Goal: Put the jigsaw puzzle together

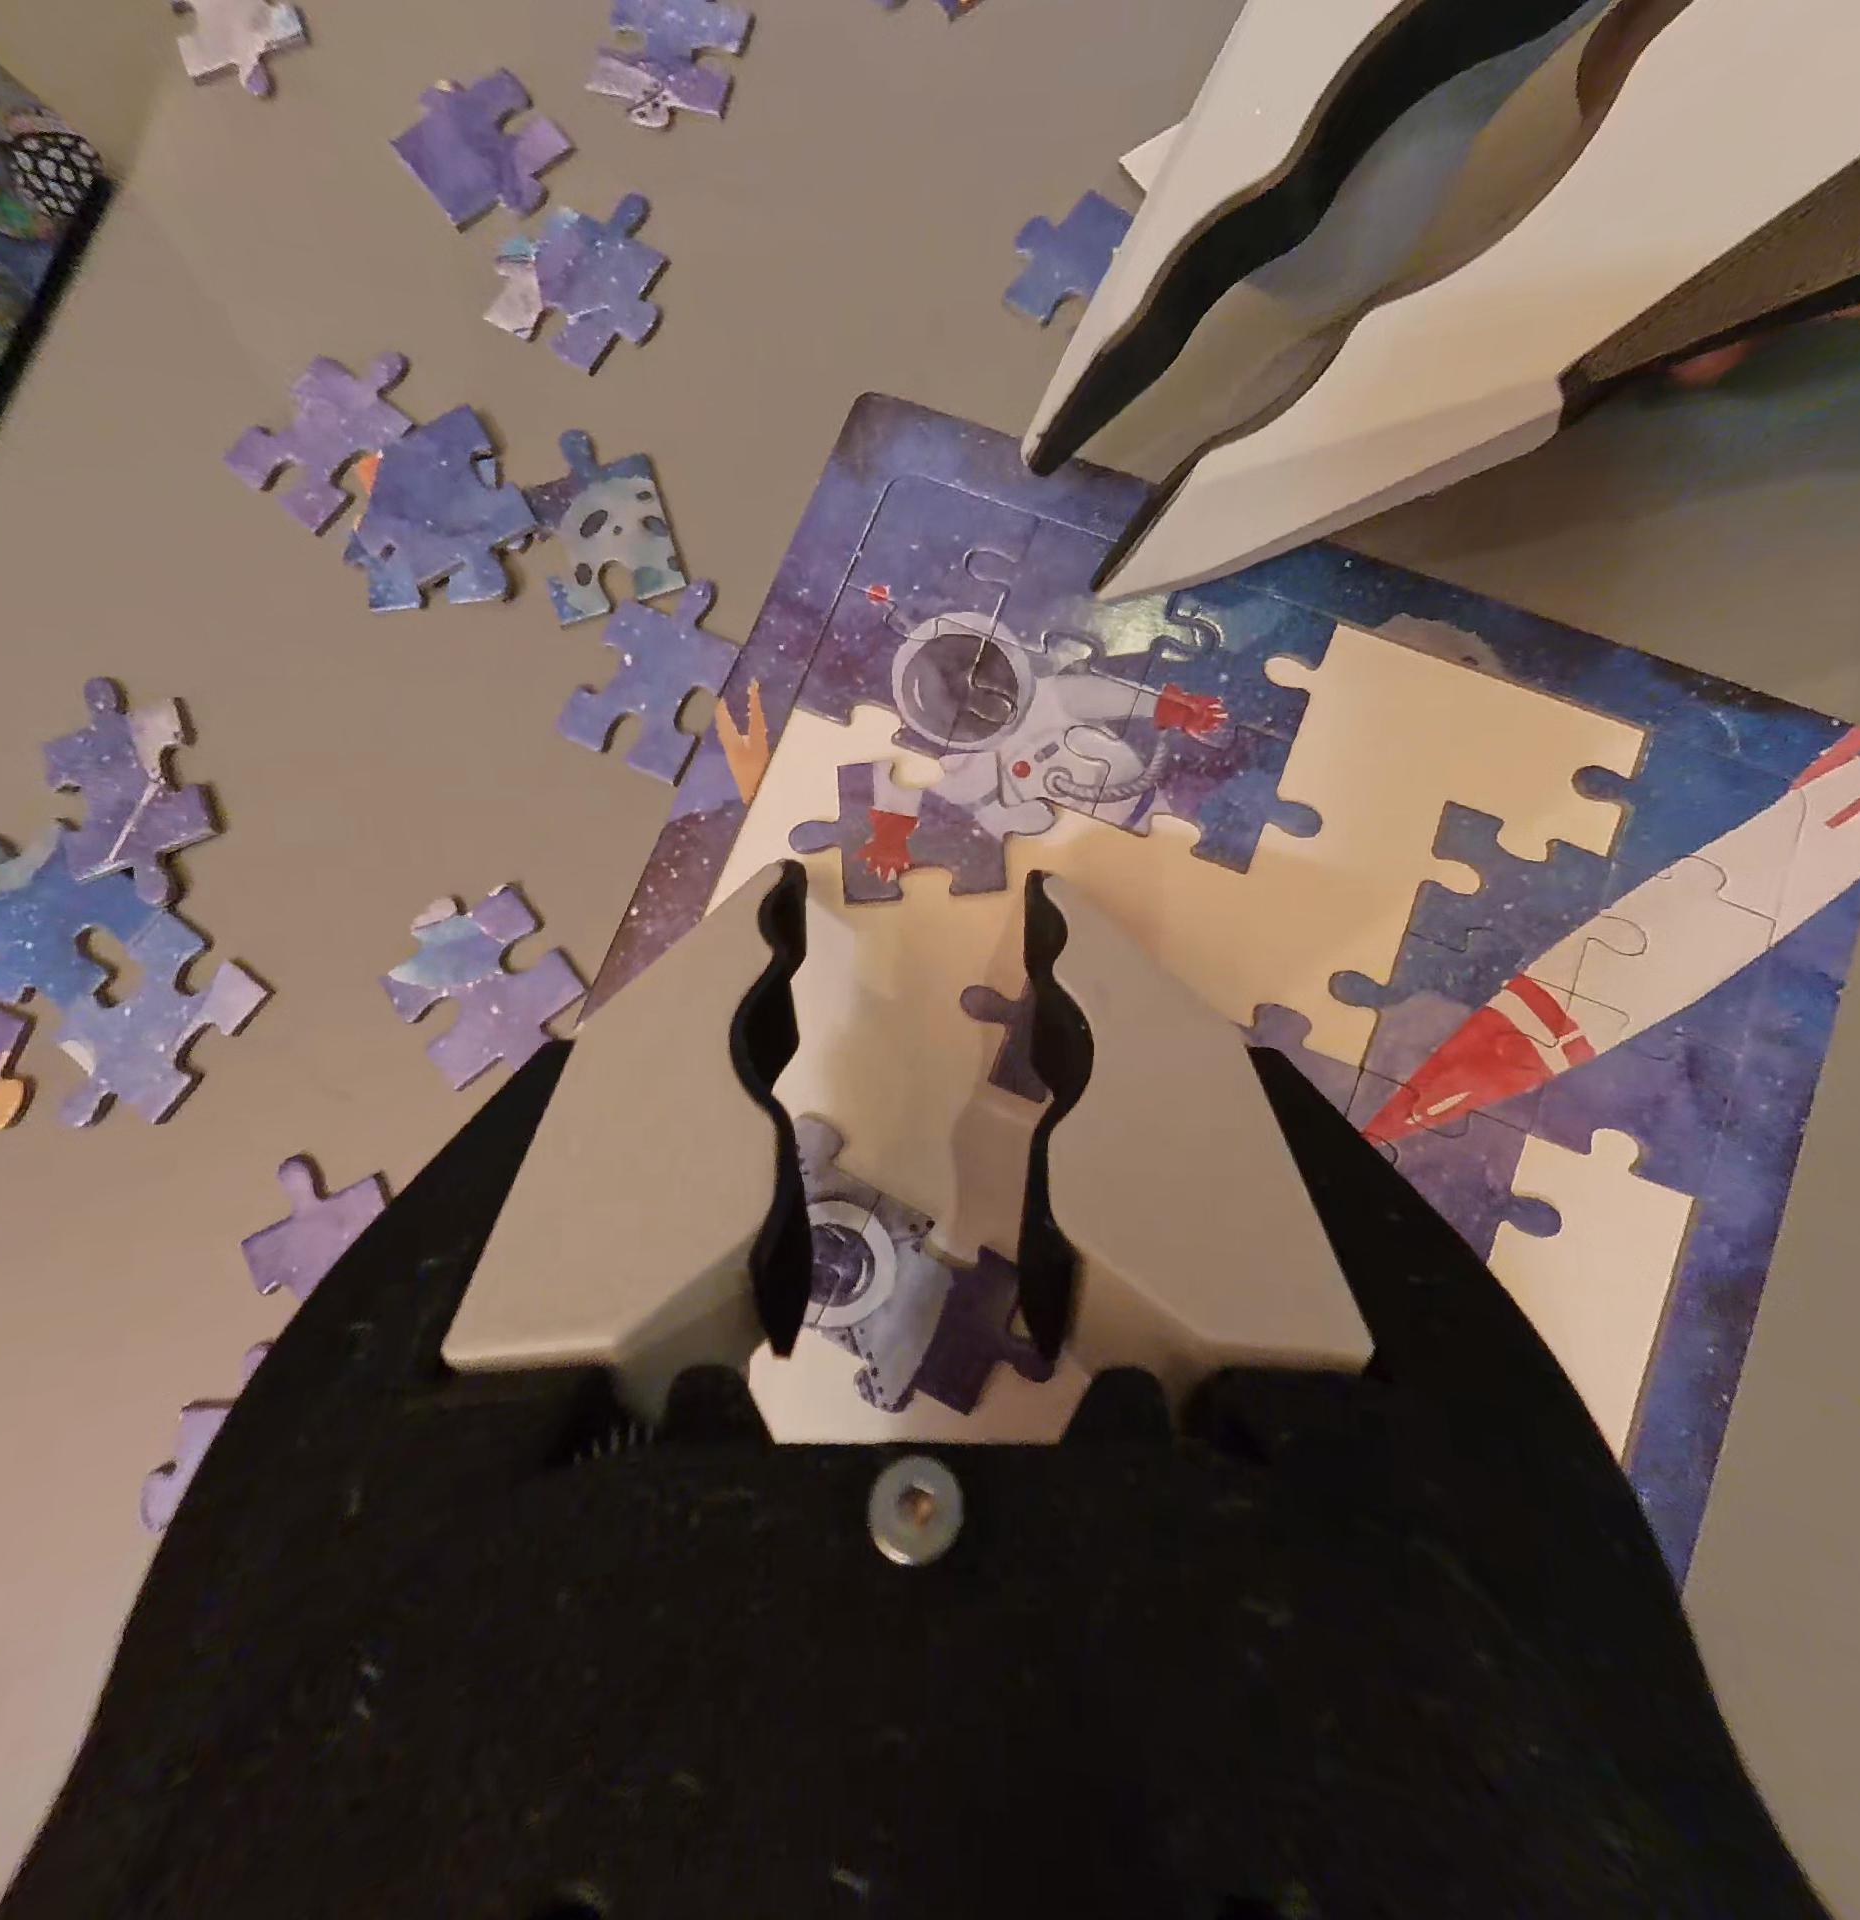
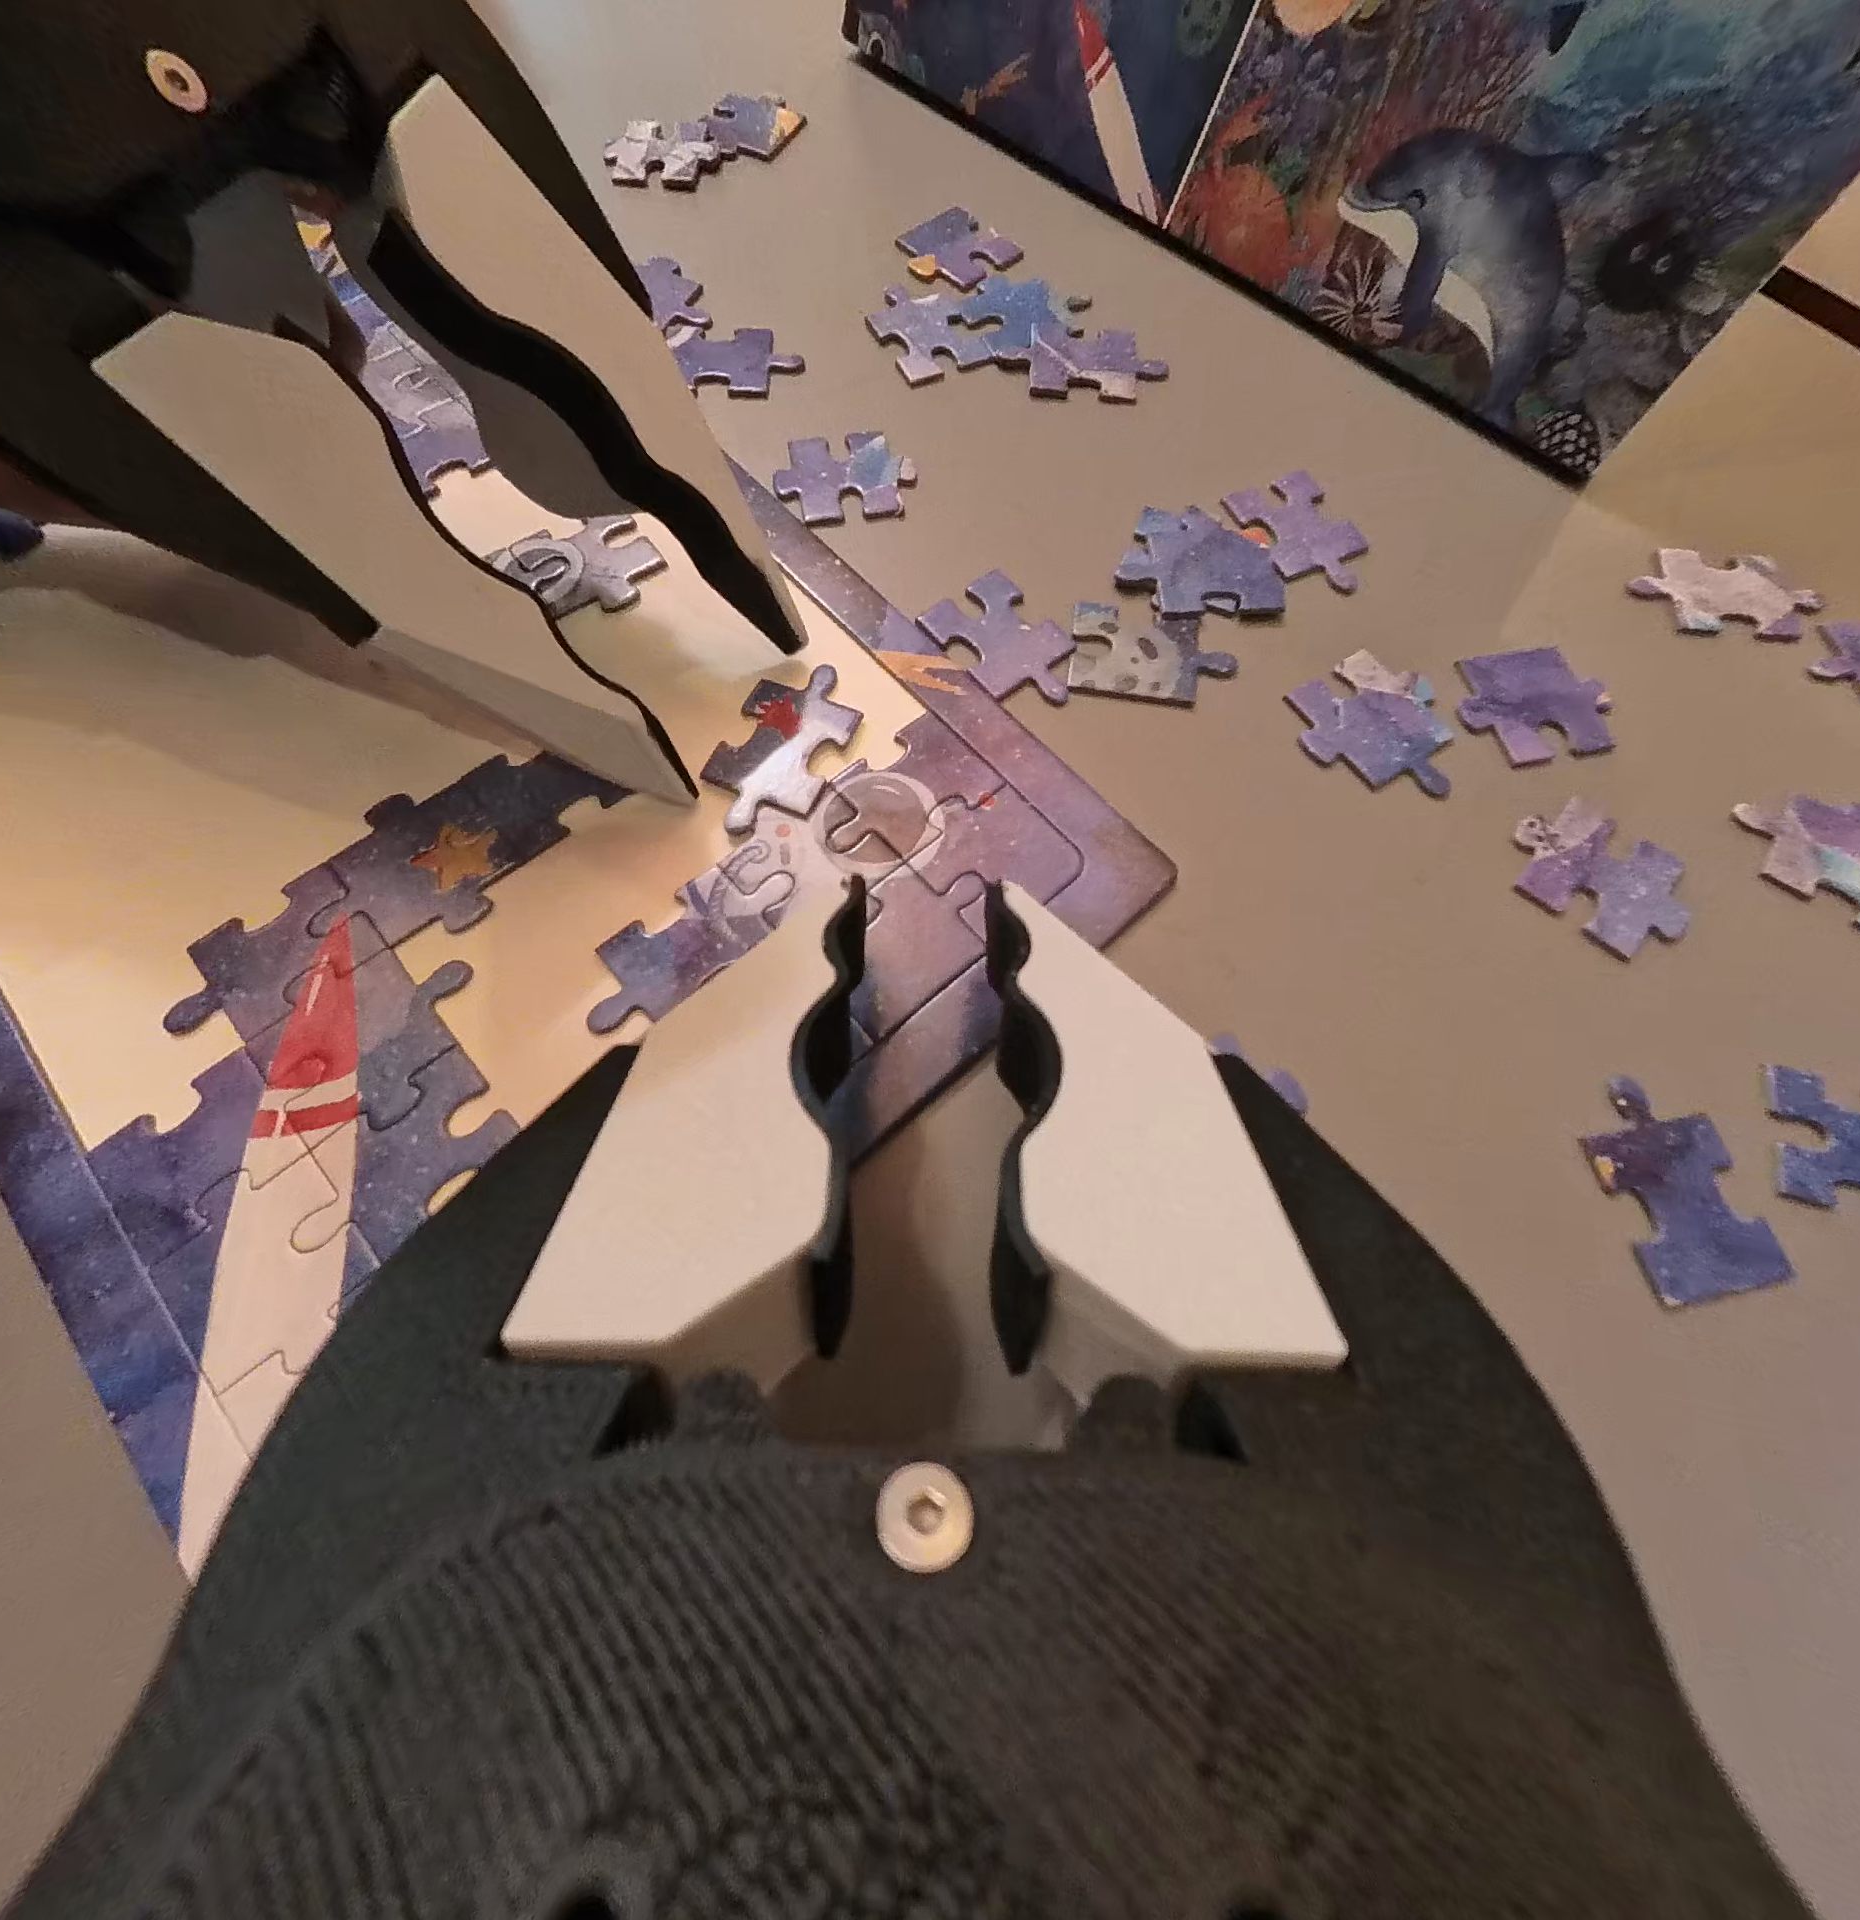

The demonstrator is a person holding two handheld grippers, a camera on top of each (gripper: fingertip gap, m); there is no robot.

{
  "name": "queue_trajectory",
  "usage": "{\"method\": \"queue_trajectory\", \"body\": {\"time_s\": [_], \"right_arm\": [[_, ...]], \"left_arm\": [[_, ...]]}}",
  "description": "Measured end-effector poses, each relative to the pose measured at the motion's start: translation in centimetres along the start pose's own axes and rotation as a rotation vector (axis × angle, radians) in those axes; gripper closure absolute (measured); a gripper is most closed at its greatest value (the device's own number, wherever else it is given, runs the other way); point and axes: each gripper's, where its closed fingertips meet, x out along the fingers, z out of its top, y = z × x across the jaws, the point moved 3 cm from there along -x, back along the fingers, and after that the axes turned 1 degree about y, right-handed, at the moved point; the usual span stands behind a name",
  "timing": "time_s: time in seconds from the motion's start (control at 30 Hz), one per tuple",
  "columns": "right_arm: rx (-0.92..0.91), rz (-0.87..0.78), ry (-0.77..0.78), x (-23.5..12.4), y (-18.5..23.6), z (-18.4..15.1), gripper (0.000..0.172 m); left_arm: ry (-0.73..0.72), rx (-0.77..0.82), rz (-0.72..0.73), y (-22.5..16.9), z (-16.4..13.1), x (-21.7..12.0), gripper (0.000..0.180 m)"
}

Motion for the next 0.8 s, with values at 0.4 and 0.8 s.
{"method": "queue_trajectory", "body": {"time_s": [0.4, 0.8], "right_arm": [[0.009, 0.027, 0.072, 0.9, 0.3, -0.9, 0.151], [0.016, 0.03, 0.074, 0.9, 0.3, -0.9, 0.152]], "left_arm": [[-0.01, 0.025, -0.066, -0.3, 0.0, 0.1, 0.151], [0.003, 0.261, -0.23, -1.3, -0.5, -0.5, 0.15]]}}
